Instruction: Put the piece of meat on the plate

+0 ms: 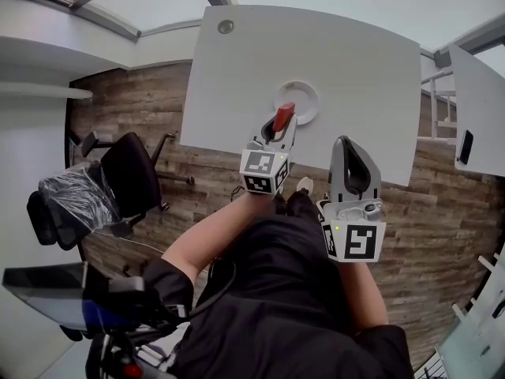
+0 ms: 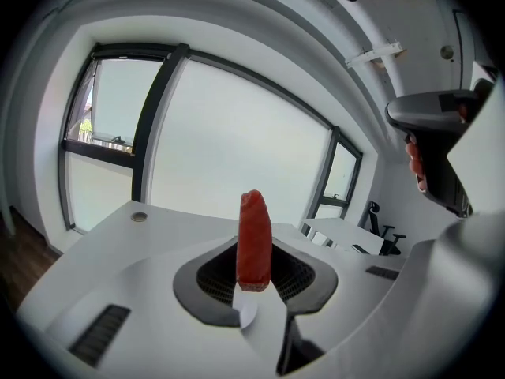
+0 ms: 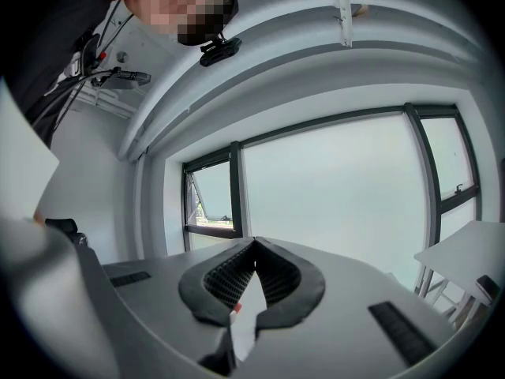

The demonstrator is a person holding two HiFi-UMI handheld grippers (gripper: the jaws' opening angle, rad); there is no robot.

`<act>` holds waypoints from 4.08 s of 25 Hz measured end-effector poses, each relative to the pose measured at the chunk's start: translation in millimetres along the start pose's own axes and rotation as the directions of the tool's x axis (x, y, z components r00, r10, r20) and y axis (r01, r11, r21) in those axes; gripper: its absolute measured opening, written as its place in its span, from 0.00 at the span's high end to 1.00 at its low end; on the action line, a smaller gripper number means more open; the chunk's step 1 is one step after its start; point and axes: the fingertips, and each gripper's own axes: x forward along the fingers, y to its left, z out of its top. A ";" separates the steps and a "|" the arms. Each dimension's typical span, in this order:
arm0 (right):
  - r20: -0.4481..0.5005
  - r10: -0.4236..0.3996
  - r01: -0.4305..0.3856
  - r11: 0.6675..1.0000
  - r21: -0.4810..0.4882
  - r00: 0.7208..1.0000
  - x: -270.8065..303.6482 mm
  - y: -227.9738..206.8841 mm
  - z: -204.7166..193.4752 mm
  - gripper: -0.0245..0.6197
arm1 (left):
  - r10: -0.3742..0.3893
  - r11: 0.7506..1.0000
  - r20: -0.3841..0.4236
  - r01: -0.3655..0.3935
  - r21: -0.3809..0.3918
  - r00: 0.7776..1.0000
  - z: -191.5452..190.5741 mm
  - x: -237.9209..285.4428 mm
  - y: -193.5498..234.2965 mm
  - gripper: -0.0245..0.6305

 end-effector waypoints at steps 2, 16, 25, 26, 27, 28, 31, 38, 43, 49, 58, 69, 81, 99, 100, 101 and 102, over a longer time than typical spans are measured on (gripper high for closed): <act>-0.003 0.000 0.000 1.000 0.003 1.000 1.5 1.0 -1.0 0.95 | 0.000 1.000 -0.013 0.000 0.000 1.000 -5.5 5.7 2.4 0.82; -0.033 -0.027 0.027 1.000 -0.009 0.999 2.7 -5.3 -9.7 0.95 | -0.028 1.000 -0.138 0.029 0.006 0.990 -47.8 41.4 9.8 0.82; -0.019 -0.039 0.038 0.999 -0.009 0.999 -0.7 -11.9 -8.6 0.95 | -0.043 0.999 -0.199 0.041 -0.014 0.979 -77.1 65.5 20.0 0.82; -0.020 -0.041 0.041 0.999 -0.009 0.999 -1.2 -13.1 -9.1 0.95 | -0.044 0.999 -0.199 0.040 -0.024 0.979 -80.4 67.5 22.2 0.82; -0.023 -0.044 0.044 0.999 -0.009 0.999 -1.8 -14.7 -9.9 0.95 | -0.041 0.999 -0.201 0.035 -0.035 0.979 -84.0 69.2 24.5 0.82; -0.025 -0.047 0.046 0.999 -0.010 0.999 -2.3 -16.7 -10.7 0.95 | -0.036 0.999 -0.205 0.028 -0.042 0.978 -87.5 71.2 26.6 0.82; -0.033 -0.053 0.052 0.999 -0.010 0.998 -3.6 -21.5 -13.2 0.95 | -0.025 0.999 -0.222 0.017 -0.037 0.975 -95.8 76.8 29.8 0.82; -0.048 -0.057 0.056 0.998 -0.008 0.997 -7.3 -24.2 -17.1 0.95 | -0.049 0.997 -0.242 0.035 -0.064 0.969 -105.9 91.0 33.0 0.82; -0.047 -0.047 0.046 0.999 -0.014 0.998 -5.9 -20.4 -18.1 0.95 | -0.054 0.996 -0.263 0.034 -0.081 0.963 -111.8 96.6 33.3 0.82; -0.045 -0.033 0.032 0.999 -0.013 0.998 -4.3 -18.9 -17.7 0.95 | -0.028 0.998 -0.291 0.008 -0.070 0.956 -123.4 106.0 38.8 0.82; -0.039 -0.030 0.029 0.999 -0.019 0.999 -2.7 -17.7 -17.5 0.95 | -0.008 0.997 -0.339 -0.018 -0.073 0.941 -143.0 115.3 49.6 0.82; -0.067 -0.023 0.022 1.000 -0.021 0.998 -6.4 -14.1 -21.6 0.95 | -0.043 0.999 -0.387 0.026 -0.048 0.921 -157.3 122.8 47.4 0.82; -0.058 -0.054 0.053 0.999 -0.011 0.997 -12.7 -21.9 -18.7 0.95 | -0.018 1.000 -0.430 0.020 0.001 0.903 -161.0 127.9 48.4 0.82; -0.046 -0.079 0.078 0.997 -0.014 0.996 -18.7 -27.3 -17.0 0.95 | 0.046 0.998 -0.406 -0.023 0.062 0.913 -154.5 128.0 63.3 0.75; -0.048 -0.081 0.080 0.997 -0.016 0.996 -19.8 -27.7 -17.2 0.95 | 0.043 0.998 -0.405 -0.021 0.059 0.913 -155.1 127.9 61.6 0.73; -0.049 -0.082 0.081 0.997 -0.016 0.995 -20.7 -27.2 -17.8 0.95 | 0.041 0.998 -0.404 -0.019 0.057 0.914 -156.3 127.6 60.4 0.70; -0.051 -0.082 0.081 0.997 -0.016 0.995 -21.1 -25.7 -18.9 0.95 | 0.041 0.998 -0.405 -0.019 0.058 0.913 -157.7 126.9 60.6 0.69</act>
